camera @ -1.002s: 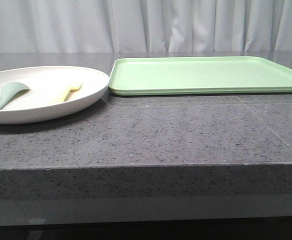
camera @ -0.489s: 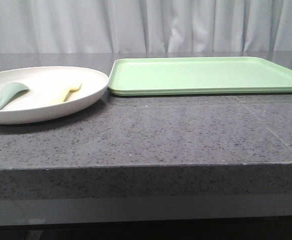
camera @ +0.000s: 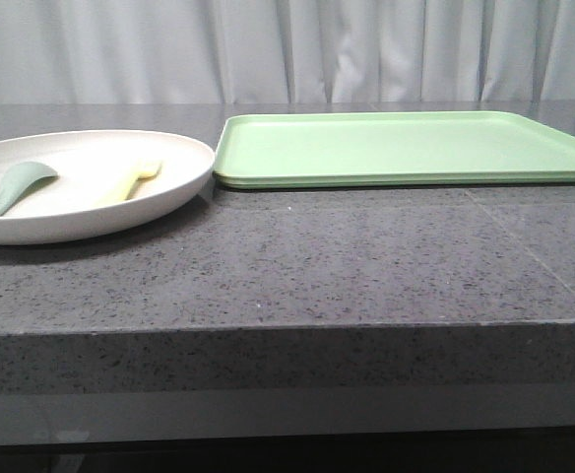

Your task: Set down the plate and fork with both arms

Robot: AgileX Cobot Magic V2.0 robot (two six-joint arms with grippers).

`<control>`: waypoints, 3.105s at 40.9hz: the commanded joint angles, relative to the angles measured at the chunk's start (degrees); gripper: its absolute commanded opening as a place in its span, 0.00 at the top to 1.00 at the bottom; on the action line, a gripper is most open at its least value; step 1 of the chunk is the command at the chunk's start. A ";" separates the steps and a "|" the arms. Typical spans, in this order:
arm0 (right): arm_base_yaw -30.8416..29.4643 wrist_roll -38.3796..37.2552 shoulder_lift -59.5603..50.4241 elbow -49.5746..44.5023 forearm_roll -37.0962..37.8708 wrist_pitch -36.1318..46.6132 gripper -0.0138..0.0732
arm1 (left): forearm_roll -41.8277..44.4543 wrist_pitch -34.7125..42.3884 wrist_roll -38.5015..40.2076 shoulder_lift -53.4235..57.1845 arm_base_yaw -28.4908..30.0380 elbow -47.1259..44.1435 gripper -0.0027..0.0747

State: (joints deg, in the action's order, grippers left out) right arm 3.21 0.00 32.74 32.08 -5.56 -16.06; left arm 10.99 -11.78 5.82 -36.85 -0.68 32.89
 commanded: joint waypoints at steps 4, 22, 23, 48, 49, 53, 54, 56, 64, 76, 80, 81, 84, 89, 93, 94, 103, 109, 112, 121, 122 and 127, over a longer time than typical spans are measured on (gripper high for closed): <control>-0.04 0.32 0.47 2.09 -0.15 5.11 0.29 | 0.02 6.10 0.10 -0.96 0.01 2.16 0.49; -0.04 0.32 0.47 2.09 -0.15 5.11 0.13 | -1.37 5.99 0.10 -3.21 0.01 2.66 0.13; -0.04 0.32 0.47 2.09 -0.15 5.11 0.13 | -1.37 4.69 0.10 -4.30 0.01 3.29 0.13; -0.04 0.32 0.47 2.09 -0.15 4.94 0.13 | -10.99 -26.86 0.01 -36.55 0.01 27.95 0.13; -0.04 0.32 0.47 2.09 -0.15 4.89 0.13 | -10.99 -27.07 0.01 -37.25 -0.12 28.37 0.13; -0.04 0.32 0.47 2.09 -0.15 4.89 0.13 | -10.99 -28.13 0.01 -39.98 -0.76 30.01 0.13; -0.04 0.32 0.47 2.09 -0.15 4.89 0.13 | -10.99 -28.43 0.01 -40.78 -1.18 30.34 0.14; -0.04 0.32 0.47 2.04 -0.15 4.89 0.13 | -10.99 -29.31 0.01 -42.31 -1.78 31.25 0.15; -0.04 0.32 0.47 2.04 -0.15 4.83 0.13 | -10.99 -30.02 0.01 -46.80 -2.40 32.34 0.17; -0.04 0.32 0.47 2.04 -0.15 4.83 0.13 | -10.99 -30.82 0.01 -49.28 -2.40 32.34 0.22; -0.04 0.32 0.47 2.04 -0.15 4.83 0.13 | -11.31 -30.82 0.01 -49.28 -2.40 32.34 0.36; -0.04 0.32 0.47 2.04 -0.15 4.83 0.13 | -11.55 -30.82 0.01 -49.28 -2.40 32.34 0.40; -0.04 0.32 0.47 2.04 -0.15 4.83 0.13 | -11.77 -30.82 0.01 -49.28 -2.40 32.34 0.53; -0.04 0.32 0.47 2.04 -0.15 4.83 0.13 | -13.38 -30.82 0.01 -49.64 -2.40 32.34 0.71; -0.04 0.32 0.47 2.04 -0.15 4.83 0.13 | -14.12 -30.82 0.01 -50.46 -2.40 32.34 0.78; -0.04 0.32 0.47 2.04 -0.15 4.83 0.13 | -14.24 -30.82 0.01 -50.79 -2.40 32.34 0.79; -0.04 0.32 0.47 2.04 -0.15 4.63 0.13 | -14.23 -30.87 0.01 -50.79 -2.40 32.43 0.99; -0.04 0.32 0.47 2.04 -0.15 4.63 0.13 | -14.26 -31.39 0.01 -50.31 -2.26 32.43 0.99; -0.04 0.32 0.47 2.04 -0.15 4.63 0.13 | -14.89 -31.39 -0.03 -49.25 -1.57 32.43 0.99; -0.04 0.32 0.47 2.04 -0.15 4.63 0.13 | -27.81 -30.36 -8.63 -45.26 4.76 32.43 0.99; -0.04 0.32 0.47 2.04 -0.15 4.63 0.13 | -29.14 -30.36 -10.14 -44.95 5.56 32.43 0.99; -0.04 0.32 0.47 2.04 -0.15 4.63 0.13 | -41.52 -30.47 -17.22 -43.74 9.76 32.43 0.99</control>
State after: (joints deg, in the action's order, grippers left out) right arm 3.21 0.00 32.74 32.08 -5.56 -15.94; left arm -20.86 -44.32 -6.78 -83.49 6.97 63.97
